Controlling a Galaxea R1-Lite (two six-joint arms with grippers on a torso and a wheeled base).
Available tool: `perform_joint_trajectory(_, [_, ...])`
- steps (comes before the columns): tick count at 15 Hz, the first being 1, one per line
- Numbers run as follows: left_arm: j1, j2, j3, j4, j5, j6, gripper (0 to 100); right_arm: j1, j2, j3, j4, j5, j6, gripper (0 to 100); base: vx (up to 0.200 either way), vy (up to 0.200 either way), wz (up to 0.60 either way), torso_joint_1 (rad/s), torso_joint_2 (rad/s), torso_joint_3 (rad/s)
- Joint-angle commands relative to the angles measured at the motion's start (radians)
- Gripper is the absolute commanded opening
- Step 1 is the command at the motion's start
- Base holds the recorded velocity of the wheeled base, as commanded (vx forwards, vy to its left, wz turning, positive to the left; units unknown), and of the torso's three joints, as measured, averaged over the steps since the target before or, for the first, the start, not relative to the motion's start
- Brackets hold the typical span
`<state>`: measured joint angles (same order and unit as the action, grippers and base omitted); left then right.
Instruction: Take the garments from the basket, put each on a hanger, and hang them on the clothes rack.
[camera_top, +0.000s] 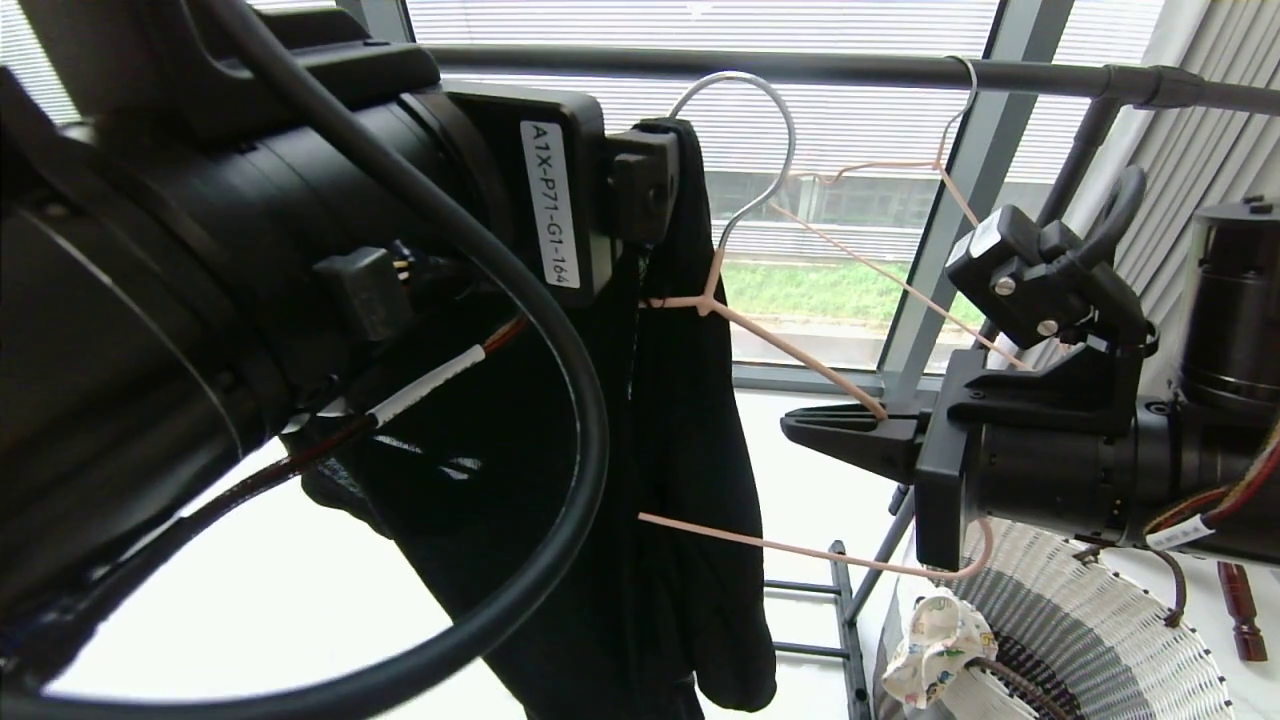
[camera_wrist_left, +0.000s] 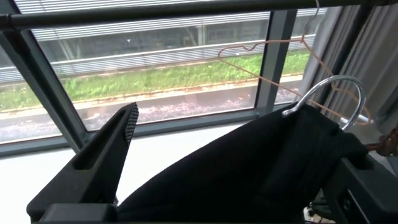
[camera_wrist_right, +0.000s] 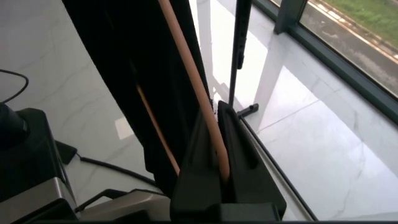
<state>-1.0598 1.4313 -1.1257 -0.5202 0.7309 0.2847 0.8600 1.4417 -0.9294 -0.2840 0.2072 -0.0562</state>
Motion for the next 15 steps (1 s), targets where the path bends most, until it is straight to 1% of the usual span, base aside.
perform_joint_trajectory(1, [0.026, -0.015, 0.007, -0.009, 0.007, 0.002, 100, -0.013, -0.007, 0.004, 0.006, -0.002, -0.001, 0, 0.000, 0.000, 0.00, 0.000, 0.00, 0.000])
perform_joint_trajectory(4, [0.026, -0.037, 0.069, -0.011, 0.002, 0.034, 100, -0.036, -0.007, 0.001, 0.005, -0.003, 0.001, 0, 0.000, 0.000, 0.00, 0.000, 0.00, 0.000])
perform_joint_trajectory(5, [0.026, -0.048, 0.093, -0.011, -0.001, 0.041, 100, -0.039, -0.007, 0.000, 0.005, -0.025, 0.001, 0, 0.000, 0.000, 0.00, 0.000, 0.00, 0.000])
perform_joint_trajectory(6, [0.026, -0.051, 0.095, -0.011, -0.007, 0.039, 100, -0.039, -0.007, -0.002, -0.003, -0.038, 0.002, 0, 0.000, 0.000, 0.00, 0.000, 0.00, 0.000])
perform_joint_trajectory(8, [0.026, -0.051, 0.093, -0.011, -0.013, 0.041, 100, -0.039, -0.004, 0.001, -0.030, -0.042, 0.002, 0, 0.000, 0.000, 0.00, 0.000, 0.00, 0.000])
perform_joint_trajectory(12, [0.026, -0.051, 0.096, -0.012, -0.019, 0.041, 100, -0.038, -0.007, 0.000, -0.049, -0.048, -0.002, 0, 0.000, 0.000, 0.00, 0.000, 0.00, 0.000])
perform_joint_trajectory(13, [0.027, -0.051, 0.095, -0.012, -0.018, 0.041, 100, -0.038, -0.007, 0.001, -0.064, -0.057, -0.002, 0, 0.000, 0.000, 0.00, 0.000, 0.00, 0.000])
perform_joint_trajectory(15, [0.027, -0.054, 0.095, -0.012, -0.018, 0.041, 100, -0.036, -0.006, 0.001, -0.075, -0.115, -0.005, 0, 0.000, 0.000, 0.00, 0.000, 0.00, 0.000])
